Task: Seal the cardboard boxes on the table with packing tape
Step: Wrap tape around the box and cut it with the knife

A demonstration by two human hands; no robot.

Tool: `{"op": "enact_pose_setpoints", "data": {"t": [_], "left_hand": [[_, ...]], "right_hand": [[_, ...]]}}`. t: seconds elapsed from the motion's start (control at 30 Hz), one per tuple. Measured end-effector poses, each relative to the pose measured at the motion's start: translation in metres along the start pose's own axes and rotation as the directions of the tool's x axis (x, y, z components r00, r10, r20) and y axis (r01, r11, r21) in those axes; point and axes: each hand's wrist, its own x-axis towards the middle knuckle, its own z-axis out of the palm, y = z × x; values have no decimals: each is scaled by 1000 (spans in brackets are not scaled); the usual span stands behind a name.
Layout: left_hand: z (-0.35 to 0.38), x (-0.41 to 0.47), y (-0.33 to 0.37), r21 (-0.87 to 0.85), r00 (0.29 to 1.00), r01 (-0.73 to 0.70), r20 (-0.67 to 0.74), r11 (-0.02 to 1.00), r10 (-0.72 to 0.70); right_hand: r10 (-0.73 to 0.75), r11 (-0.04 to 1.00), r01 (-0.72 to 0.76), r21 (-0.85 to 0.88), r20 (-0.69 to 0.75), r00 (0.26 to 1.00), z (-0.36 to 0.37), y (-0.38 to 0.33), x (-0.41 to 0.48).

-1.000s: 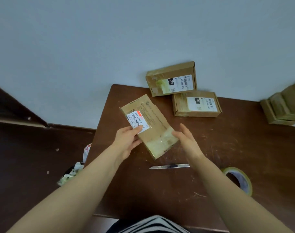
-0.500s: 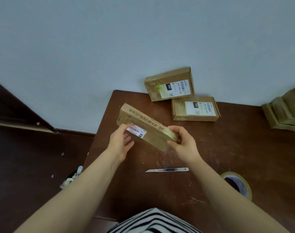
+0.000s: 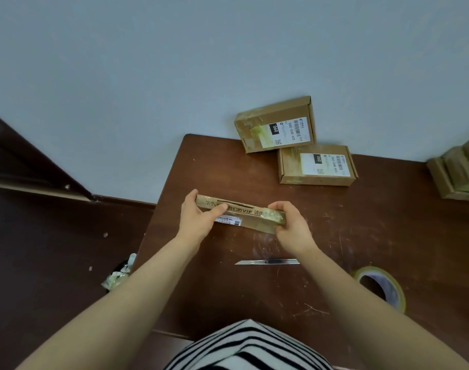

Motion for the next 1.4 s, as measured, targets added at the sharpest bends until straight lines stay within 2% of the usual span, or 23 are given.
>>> {"op": "enact_pose_setpoints", "data": {"t": [0.07,0.13,0.27,0.4,0.63,0.8,0.97,1.23,1.4], "left_hand": [[0,1,-2,9,1000,7,-3,1000,-7],[-1,1,-4,21,1000,-9,6,1000,9],[-3,2,-7,61,996,-80,45,995,78],[-5,5,-9,76,992,-114,56,991,110],[-4,14,-7,9,992,-110,65,994,109],[-5,17,-5,6,988,-123,96,992,122],[-1,17,-1,24,979,-157,132,987,152],[0,17,0,-70,976,-131,163,989,141],[3,16,-3,-120,984,-116,124,986,130]], "right_hand": [[-25,992,22,-123,-22,999,2,-6,0],[-112,967,100,-235,-38,993,5,-12,-1],[-225,914,208,-347,-9,974,16,-20,5],[-210,916,204,-346,21,978,21,-25,14],[-111,958,92,-272,-58,992,20,-32,23],[-105,968,83,-238,-79,991,21,-33,23],[-88,966,69,-247,-65,994,22,-33,24],[-47,965,30,-261,-60,997,23,-36,27],[-12,959,-5,-283,-58,998,25,-39,29]]}}
